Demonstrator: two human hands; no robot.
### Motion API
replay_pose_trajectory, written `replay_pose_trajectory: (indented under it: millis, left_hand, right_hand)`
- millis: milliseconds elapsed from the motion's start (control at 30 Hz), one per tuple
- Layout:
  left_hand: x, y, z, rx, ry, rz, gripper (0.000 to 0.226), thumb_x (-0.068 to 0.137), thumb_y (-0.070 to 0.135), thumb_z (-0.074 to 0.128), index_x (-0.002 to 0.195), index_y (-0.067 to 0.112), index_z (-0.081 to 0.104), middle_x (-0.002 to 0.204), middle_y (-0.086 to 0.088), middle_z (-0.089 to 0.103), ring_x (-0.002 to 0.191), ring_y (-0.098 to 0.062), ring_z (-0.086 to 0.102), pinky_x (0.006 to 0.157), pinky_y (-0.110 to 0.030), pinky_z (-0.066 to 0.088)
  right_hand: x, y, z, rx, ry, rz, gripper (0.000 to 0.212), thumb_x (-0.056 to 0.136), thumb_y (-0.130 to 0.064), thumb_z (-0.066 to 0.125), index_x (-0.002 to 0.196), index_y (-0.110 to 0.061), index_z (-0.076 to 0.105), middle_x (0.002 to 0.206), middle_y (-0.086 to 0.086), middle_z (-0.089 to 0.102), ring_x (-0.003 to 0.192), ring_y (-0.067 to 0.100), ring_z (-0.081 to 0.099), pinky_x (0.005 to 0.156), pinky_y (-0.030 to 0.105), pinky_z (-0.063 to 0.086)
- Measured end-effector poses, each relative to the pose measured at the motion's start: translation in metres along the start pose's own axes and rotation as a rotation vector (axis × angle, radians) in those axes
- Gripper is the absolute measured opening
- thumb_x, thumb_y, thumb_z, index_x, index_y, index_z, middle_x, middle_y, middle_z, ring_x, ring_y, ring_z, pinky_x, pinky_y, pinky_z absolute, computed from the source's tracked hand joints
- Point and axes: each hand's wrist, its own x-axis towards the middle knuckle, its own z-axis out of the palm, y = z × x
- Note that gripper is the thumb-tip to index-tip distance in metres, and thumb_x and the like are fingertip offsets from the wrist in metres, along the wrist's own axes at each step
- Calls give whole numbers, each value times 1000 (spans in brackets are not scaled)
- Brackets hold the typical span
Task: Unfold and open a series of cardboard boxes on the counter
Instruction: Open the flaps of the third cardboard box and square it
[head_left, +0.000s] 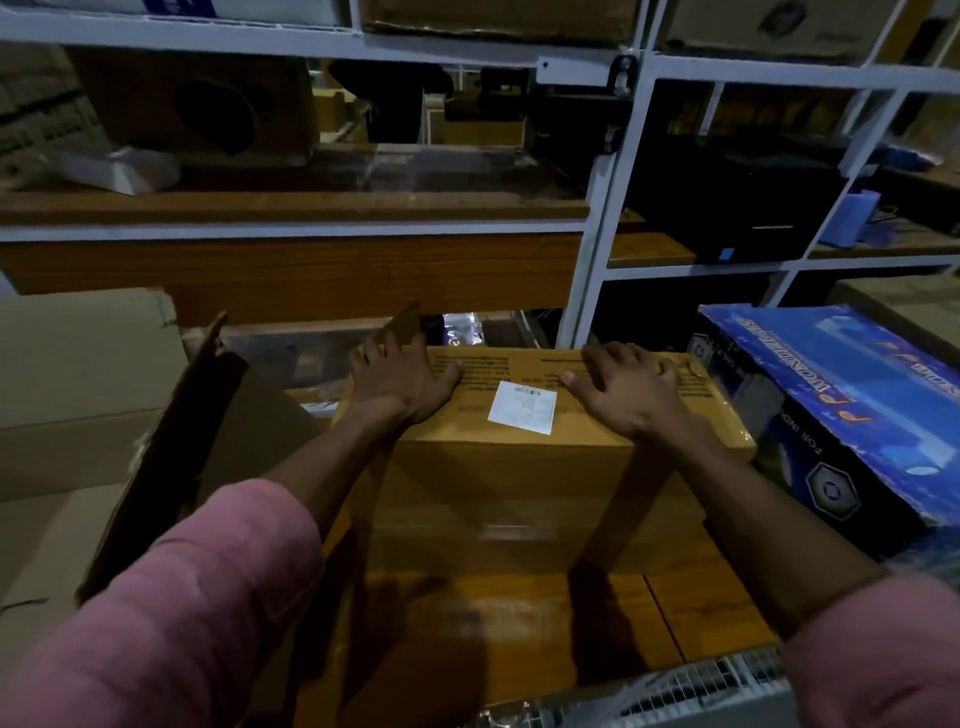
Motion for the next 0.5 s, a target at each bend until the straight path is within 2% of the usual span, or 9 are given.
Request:
replay_pose_trajectory:
  millis: [100, 267, 400, 500]
  left_hand:
    - [-16, -3, -2, 8, 52, 33, 85, 89, 80, 24, 152, 23, 31, 158, -19, 30, 146, -44, 20, 117, -62, 15]
    - [-60, -5, 0, 42, 209, 104, 78, 90, 75, 24, 147, 23, 40, 148, -17, 41, 142, -37, 29, 115, -61, 20]
    - [-103, -6, 5, 39, 318, 181, 80, 89, 76, 25, 149, 25, 37, 149, -15, 41, 143, -34, 29, 116, -60, 21]
    - [-141, -6, 8, 25, 368, 200, 79, 89, 76, 29, 150, 25, 33, 152, -15, 36, 146, -33, 25, 119, -57, 17]
  right_hand:
    - [-17, -2, -3, 9, 75, -19, 79, 86, -83, 14, 149, -37, 29, 161, 6, 26, 148, 32, 18, 115, 65, 10]
    - [-62, -8, -10, 23, 169, -32, 79, 87, -81, 16, 152, -37, 23, 160, 7, 27, 148, 32, 17, 114, 66, 11]
    - [-109, -11, -11, 10, 257, -54, 73, 88, -79, 21, 146, -35, 29, 155, 5, 29, 146, 31, 19, 114, 67, 14]
    - [-144, -13, -7, -9, 327, -66, 71, 90, -77, 25, 146, -34, 30, 155, 5, 25, 148, 31, 15, 116, 65, 10]
